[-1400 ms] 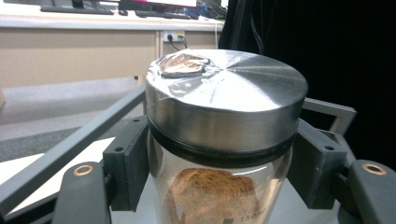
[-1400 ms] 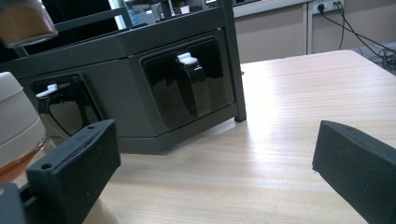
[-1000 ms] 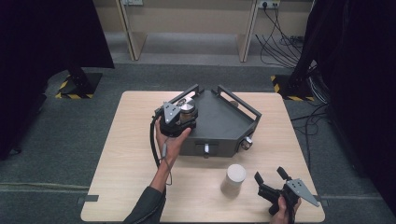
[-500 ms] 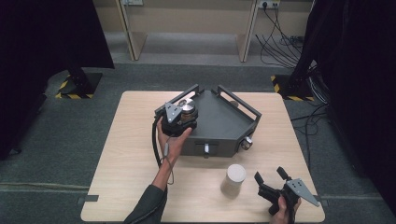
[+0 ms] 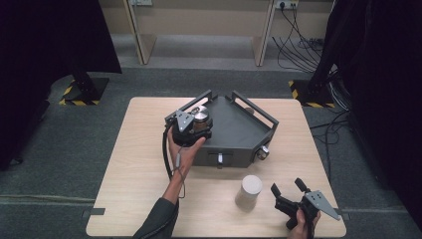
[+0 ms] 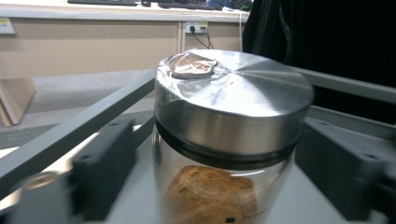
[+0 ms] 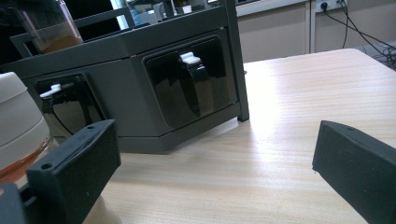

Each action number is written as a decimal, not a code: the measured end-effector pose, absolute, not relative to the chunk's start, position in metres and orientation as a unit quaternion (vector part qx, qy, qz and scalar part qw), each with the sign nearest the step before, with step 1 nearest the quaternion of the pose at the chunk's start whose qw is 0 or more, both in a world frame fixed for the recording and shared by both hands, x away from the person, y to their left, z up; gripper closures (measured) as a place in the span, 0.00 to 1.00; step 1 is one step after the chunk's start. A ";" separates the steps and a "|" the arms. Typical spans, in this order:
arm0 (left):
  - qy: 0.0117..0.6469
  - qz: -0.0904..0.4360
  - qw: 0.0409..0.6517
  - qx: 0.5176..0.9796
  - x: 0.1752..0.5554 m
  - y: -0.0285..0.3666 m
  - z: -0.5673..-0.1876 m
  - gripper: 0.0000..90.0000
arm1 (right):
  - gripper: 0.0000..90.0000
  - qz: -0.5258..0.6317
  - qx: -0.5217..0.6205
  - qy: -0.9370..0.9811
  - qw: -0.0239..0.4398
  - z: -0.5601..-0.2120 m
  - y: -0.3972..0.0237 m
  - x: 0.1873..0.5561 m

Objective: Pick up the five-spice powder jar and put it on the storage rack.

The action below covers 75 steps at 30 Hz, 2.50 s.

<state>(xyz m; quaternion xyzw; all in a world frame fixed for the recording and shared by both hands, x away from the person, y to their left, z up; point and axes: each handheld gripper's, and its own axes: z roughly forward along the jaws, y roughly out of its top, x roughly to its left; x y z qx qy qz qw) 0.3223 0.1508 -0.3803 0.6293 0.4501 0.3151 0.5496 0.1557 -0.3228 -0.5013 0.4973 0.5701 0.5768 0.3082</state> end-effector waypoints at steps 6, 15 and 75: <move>0.449 0.311 0.557 0.626 0.319 0.152 -0.378 0.00 | 0.01 0.576 0.497 0.571 0.308 -0.501 -0.323 0.156; 0.450 0.308 0.560 0.623 0.315 0.153 -0.375 0.00 | 0.01 0.576 0.498 0.571 0.307 -0.501 -0.323 0.156; 0.416 0.326 0.619 0.582 0.203 0.179 -0.454 0.00 | 0.01 0.576 0.497 0.573 0.305 -0.501 -0.323 0.156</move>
